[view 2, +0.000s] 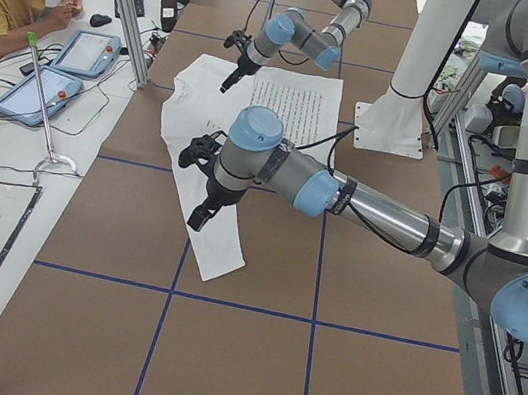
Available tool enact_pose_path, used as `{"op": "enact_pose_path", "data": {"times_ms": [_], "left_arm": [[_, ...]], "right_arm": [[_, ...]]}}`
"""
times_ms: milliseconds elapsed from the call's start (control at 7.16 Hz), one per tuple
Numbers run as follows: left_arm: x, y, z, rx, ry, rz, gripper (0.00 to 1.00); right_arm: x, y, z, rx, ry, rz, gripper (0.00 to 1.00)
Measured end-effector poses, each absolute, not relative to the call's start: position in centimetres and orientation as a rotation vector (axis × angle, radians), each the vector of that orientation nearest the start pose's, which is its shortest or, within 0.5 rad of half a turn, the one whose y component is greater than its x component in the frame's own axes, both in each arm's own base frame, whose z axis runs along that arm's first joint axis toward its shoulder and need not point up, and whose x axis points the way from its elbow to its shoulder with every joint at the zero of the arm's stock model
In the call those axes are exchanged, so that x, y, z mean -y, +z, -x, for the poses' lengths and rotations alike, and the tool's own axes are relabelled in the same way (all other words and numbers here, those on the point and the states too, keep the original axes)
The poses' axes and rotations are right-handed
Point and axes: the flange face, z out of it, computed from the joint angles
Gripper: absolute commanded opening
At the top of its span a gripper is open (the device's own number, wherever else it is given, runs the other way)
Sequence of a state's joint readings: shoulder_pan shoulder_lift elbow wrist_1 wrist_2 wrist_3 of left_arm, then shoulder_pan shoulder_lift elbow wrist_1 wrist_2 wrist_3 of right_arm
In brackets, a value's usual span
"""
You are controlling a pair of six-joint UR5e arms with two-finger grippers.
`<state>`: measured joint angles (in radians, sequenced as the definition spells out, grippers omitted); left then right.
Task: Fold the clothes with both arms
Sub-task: 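Release the sleeve and lift the right gripper away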
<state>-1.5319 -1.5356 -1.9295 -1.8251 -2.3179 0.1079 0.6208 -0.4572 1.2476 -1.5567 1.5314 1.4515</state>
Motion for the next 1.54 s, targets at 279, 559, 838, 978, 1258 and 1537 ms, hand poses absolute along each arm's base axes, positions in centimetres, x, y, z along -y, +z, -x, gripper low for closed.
{"op": "enact_pose_path", "data": {"times_ms": [279,559,838,978,1258,1537], "left_arm": [[48.9,44.9,4.4,-0.724,0.341,-0.665,1.00],[48.2,45.2,1.5,-0.766,0.343,-0.670,1.00],[46.7,47.1,-4.1,-0.812,0.272,-0.600,1.00],[45.2,49.4,-6.7,-0.819,0.207,-0.581,0.95],[43.3,57.5,-9.2,-0.834,0.082,-0.586,0.78],[42.1,62.2,-12.3,-0.856,-0.020,-0.559,0.78]], "right_arm": [[60.0,13.2,42.0,0.747,0.299,-0.273,1.00],[60.0,22.5,25.7,0.781,0.080,-0.255,1.00],[57.5,32.3,13.3,0.800,-0.067,-0.244,1.00],[55.8,36.3,9.1,0.795,-0.090,-0.235,1.00],[53.2,40.0,5.3,0.785,-0.071,-0.217,1.00],[52.8,40.5,4.8,0.782,-0.065,-0.214,1.00]]}}
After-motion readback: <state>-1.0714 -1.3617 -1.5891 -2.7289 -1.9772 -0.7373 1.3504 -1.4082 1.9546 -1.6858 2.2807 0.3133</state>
